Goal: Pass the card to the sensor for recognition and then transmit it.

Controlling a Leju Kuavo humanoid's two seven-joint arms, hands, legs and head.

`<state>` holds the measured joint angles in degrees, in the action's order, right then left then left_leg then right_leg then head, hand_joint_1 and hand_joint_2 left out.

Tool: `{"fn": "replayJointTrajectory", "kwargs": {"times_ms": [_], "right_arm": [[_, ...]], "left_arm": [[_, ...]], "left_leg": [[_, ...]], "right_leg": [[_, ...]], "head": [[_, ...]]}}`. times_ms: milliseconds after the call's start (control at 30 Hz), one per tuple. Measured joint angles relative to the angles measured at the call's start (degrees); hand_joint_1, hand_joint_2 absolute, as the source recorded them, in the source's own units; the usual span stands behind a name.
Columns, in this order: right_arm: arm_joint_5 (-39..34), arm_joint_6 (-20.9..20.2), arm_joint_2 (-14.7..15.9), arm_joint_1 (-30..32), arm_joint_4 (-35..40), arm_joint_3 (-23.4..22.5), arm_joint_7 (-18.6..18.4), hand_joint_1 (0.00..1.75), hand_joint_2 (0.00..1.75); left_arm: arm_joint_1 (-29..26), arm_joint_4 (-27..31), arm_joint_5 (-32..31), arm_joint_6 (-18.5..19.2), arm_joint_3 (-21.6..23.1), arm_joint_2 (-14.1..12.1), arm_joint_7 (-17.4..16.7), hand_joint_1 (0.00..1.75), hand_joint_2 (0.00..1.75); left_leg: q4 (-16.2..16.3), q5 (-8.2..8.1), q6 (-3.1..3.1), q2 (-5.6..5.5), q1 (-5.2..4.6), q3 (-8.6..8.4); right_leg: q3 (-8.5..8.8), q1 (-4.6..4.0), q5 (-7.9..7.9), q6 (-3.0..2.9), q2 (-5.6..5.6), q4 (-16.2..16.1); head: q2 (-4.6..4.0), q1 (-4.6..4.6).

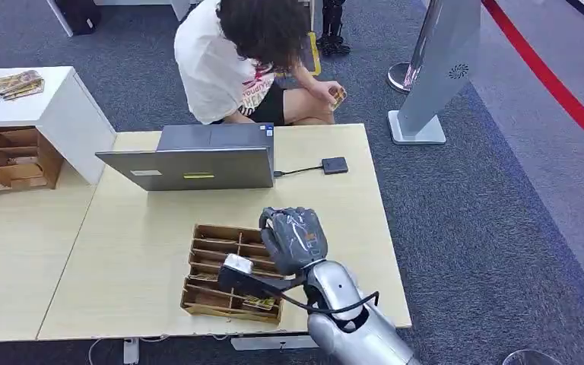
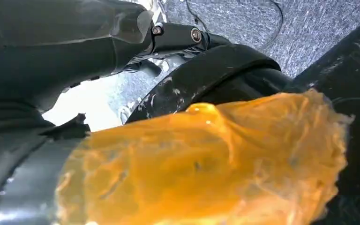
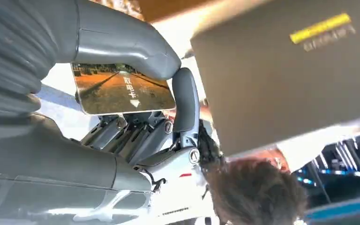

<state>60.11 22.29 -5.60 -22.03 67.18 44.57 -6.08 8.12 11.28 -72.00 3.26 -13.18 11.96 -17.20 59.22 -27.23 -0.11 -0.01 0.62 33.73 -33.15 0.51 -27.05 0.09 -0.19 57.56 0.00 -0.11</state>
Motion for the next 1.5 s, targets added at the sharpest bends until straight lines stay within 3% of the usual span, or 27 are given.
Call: {"fn": "replayJointTrajectory", "kwargs": {"times_ms": [500, 1000, 1233, 1500], "right_arm": [[-2.1, 0.0, 0.1, -0.1, 6.2, -3.3, 0.9, 1.75, 1.75], [-3.9, -0.3, -0.4, -4.1, 8.3, -3.6, 1.7, 1.75, 1.75], [-5.0, -1.6, -2.4, -8.5, 6.6, -4.0, 1.4, 1.75, 1.75], [-5.8, -1.7, -5.7, -16.3, -0.6, -5.6, 0.9, 1.75, 1.75]], "left_arm": [[0.0, 0.2, -0.4, 0.6, 1.4, 0.0, 0.0, 0.00, 0.00], [0.4, 0.3, -2.3, 1.2, 4.2, 0.6, 0.0, 0.00, 0.00], [1.1, 0.3, -3.9, 2.2, 6.6, 1.1, 0.0, 0.00, 0.00], [1.6, 0.3, -5.4, 3.1, 10.0, 1.4, 0.0, 0.00, 0.00]], "left_leg": [[0.0, 0.00, 0.00, 0.00, 0.00, 0.00], [0.0, 0.00, 0.00, 0.00, 0.00, 0.00], [0.0, 0.03, -0.03, 0.00, 0.00, 0.00], [0.0, 0.05, -0.02, -0.01, 0.00, 0.00]], "right_leg": [[0.00, 0.00, 0.00, 0.00, 0.00, 0.0], [0.00, 0.00, 0.01, 0.00, 0.00, 0.0], [0.00, 0.00, 0.01, -0.01, 0.00, 0.0], [0.00, 0.00, 0.04, -0.05, 0.01, 0.0]], "head": [[0.00, 0.00], [0.00, 0.00], [0.00, 0.00], [0.00, 0.00]]}}
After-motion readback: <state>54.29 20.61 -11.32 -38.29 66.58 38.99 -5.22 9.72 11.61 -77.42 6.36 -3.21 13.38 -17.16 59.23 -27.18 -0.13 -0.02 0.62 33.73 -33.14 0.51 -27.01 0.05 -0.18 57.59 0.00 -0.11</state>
